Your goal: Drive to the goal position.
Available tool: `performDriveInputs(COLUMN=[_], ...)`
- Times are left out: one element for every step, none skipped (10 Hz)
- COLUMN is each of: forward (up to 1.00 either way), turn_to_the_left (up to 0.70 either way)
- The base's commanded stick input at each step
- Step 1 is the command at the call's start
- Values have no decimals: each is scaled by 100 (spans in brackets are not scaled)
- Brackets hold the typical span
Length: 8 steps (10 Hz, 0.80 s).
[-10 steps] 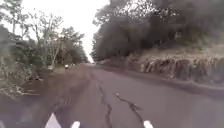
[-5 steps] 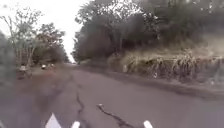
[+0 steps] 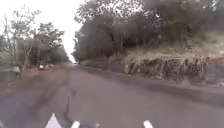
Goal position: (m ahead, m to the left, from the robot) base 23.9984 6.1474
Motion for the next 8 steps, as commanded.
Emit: performDriveInputs(forward=[100, 100, 100, 100, 100, 100, 100, 100], turn_to_the_left=[0, 0, 0, 0, 0, 0, 0, 0])
